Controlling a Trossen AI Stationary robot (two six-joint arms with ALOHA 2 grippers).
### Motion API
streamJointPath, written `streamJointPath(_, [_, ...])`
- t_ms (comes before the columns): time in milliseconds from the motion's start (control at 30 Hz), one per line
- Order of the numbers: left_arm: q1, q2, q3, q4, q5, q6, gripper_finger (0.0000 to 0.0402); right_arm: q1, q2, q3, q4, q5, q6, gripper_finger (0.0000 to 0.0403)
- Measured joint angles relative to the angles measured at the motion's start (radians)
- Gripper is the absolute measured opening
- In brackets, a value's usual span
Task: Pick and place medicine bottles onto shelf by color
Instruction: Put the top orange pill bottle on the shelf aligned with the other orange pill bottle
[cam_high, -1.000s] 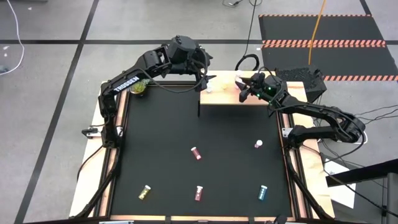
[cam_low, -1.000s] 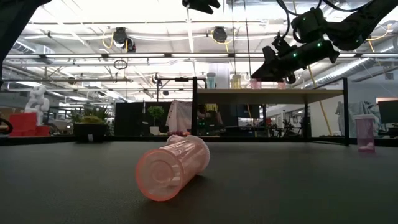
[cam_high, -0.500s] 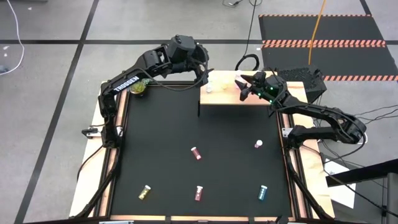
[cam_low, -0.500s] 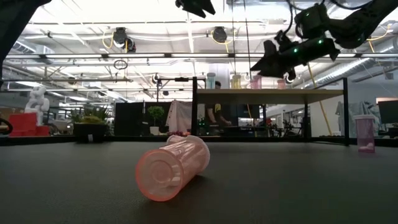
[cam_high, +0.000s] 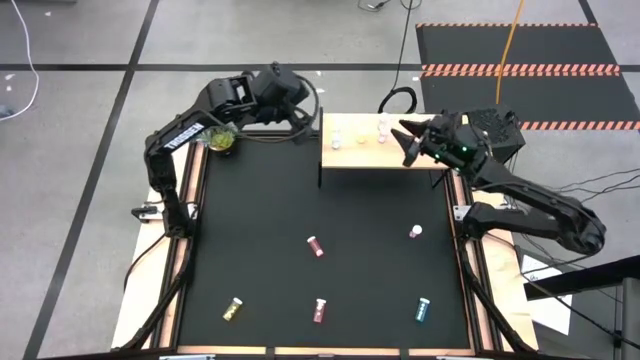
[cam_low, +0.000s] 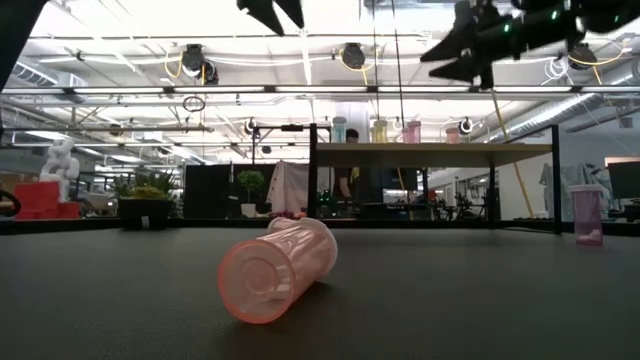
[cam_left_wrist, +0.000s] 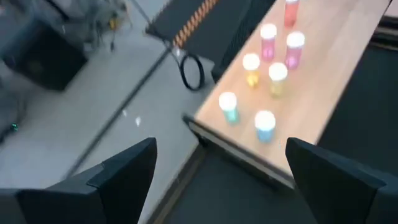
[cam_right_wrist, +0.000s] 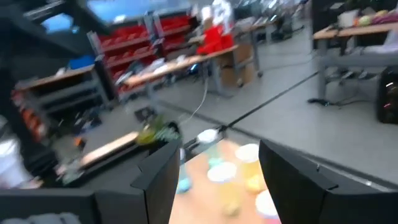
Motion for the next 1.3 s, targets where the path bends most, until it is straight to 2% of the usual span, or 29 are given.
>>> streamJointPath(167, [-0.034,-0.058,0.000,-0.058,-0.002,-0.104,0.0356,0.147,-0.012,0.155,-0.251,0.024,-0.071,0.0215])
streamJointPath(333, [-0.076,-0.142,0.000,-0.053,-0.002,-0.248,0.0356,0.334,0.028,0.326,-0.421,0.197,-0.124,0.0215])
streamJointPath(467, [-0.117,-0.192,0.000,-0.053,-0.002,-0.385,0.0356,0.474,0.074,0.482,-0.556,0.348,-0.088,0.0211])
streamJointPath(633, [-0.187,-0.205,0.000,-0.123,-0.045,-0.520,0.0356,0.597,0.114,0.669,-0.718,0.414,-0.039,0.0199])
streamJointPath(767, [-0.259,-0.191,-0.080,-0.218,-0.131,-0.651,0.0355,0.627,0.120,0.705,-0.791,0.418,0.132,0.0197])
streamJointPath(900, [-0.297,-0.186,-0.246,-0.219,-0.137,-0.816,0.0355,0.660,0.161,0.705,-0.936,0.412,0.337,0.0196])
streamJointPath(967, [-0.307,-0.190,-0.345,-0.180,-0.104,-0.890,0.0355,0.698,0.207,0.704,-1.020,0.416,0.381,0.0196])
streamJointPath(1033, [-0.309,-0.190,-0.452,-0.107,-0.022,-0.913,0.0355,0.730,0.267,0.703,-1.081,0.415,0.412,0.0196])
streamJointPath(1133, [-0.310,-0.183,-0.588,-0.029,0.093,-0.920,0.0355,0.760,0.372,0.702,-1.081,0.394,0.451,0.0196])
streamJointPath(1300, [-0.311,-0.197,-0.626,-0.106,0.107,-0.918,0.0355,0.797,0.562,0.702,-0.946,0.287,0.474,0.0196])
